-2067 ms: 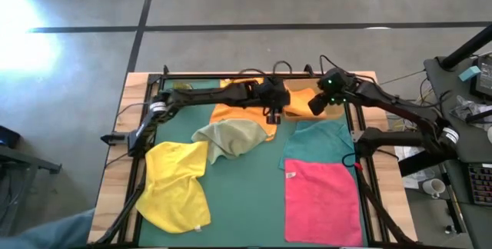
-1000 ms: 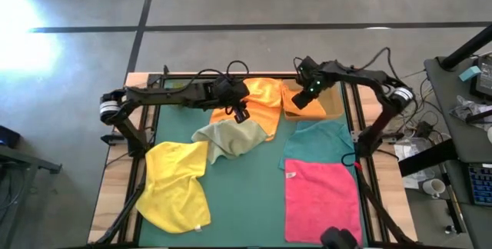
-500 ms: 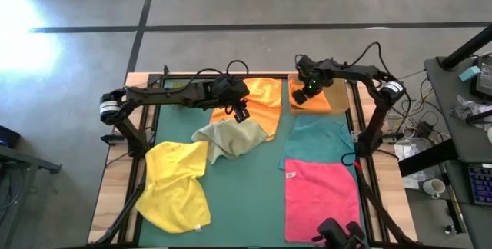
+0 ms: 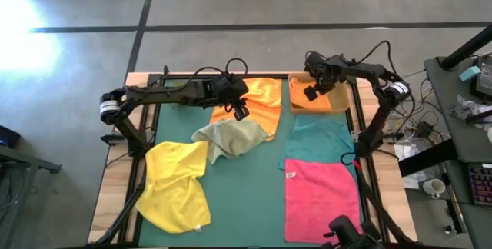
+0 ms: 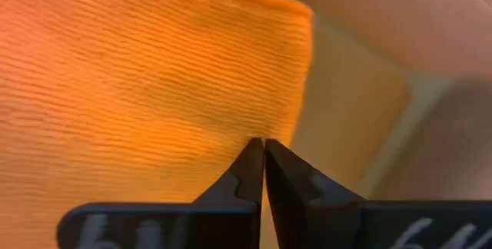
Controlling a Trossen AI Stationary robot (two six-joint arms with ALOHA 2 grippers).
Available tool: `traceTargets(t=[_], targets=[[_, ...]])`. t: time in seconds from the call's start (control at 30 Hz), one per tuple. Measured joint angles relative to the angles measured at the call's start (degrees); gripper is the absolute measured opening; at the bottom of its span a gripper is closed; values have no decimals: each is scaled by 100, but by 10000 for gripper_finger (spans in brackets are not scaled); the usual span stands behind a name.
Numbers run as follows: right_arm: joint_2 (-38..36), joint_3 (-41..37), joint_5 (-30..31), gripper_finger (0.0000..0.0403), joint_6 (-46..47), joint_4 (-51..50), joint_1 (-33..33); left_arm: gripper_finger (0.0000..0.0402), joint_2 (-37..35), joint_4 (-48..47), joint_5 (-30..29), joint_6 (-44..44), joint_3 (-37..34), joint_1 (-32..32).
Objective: Fold microfiber towels
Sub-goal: Put the folded orange towel into the orange bin
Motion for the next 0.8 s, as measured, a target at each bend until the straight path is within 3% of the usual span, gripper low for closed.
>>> traceTargets(t=[0.17, 0.47, 0.63, 0.8], targets=[[-327, 2, -711, 8, -169, 330, 22, 140, 2, 2, 0, 0, -2, -3], [19, -35, -999, 8, -274, 330, 17, 140, 2, 4, 0, 0, -4, 4], [253, -33, -961, 8, -316, 364, 17, 140, 2, 4, 0, 0, -4, 3], [318, -28, -142, 8, -132, 262, 12, 140, 2, 4, 0, -2, -4, 2]])
